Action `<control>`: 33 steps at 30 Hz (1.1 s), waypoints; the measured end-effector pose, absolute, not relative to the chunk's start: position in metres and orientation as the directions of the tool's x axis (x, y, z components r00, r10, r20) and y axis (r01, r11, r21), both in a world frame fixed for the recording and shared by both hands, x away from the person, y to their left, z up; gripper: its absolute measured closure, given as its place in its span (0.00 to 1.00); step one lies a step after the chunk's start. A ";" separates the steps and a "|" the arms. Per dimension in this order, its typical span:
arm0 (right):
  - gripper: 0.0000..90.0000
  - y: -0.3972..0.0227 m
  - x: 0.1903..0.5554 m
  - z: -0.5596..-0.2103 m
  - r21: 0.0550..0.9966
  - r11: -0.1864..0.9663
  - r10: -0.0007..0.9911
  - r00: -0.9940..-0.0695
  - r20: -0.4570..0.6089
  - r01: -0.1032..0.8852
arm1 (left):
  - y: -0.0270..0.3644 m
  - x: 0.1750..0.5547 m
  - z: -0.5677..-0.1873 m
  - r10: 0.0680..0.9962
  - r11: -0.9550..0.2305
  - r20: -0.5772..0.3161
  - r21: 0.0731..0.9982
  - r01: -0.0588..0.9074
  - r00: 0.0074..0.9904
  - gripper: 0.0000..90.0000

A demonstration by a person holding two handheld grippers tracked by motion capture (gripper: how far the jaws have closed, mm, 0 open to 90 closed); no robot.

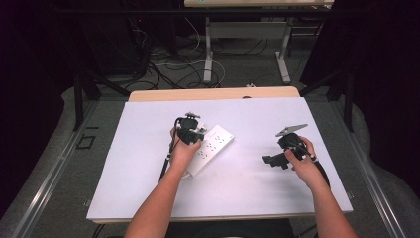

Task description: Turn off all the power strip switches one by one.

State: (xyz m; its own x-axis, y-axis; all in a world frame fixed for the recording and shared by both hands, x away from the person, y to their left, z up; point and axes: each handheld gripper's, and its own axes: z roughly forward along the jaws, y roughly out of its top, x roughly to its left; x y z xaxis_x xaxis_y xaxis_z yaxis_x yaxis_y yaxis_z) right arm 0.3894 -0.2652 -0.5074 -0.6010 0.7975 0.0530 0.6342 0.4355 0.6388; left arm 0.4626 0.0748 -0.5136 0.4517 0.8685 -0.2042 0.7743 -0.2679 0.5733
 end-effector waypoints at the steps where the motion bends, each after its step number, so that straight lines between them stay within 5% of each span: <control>1: 0.09 -0.265 0.389 -0.507 0.638 0.435 0.797 -0.601 0.054 0.635 | 0.074 0.463 -0.513 0.869 -0.265 -0.206 0.574 0.775 0.450 1.00; 33: 0.09 -0.267 0.389 -0.507 0.645 0.432 0.796 -0.603 0.056 0.630 | 0.060 0.475 -0.521 0.866 -0.307 -0.172 0.560 0.770 0.470 1.00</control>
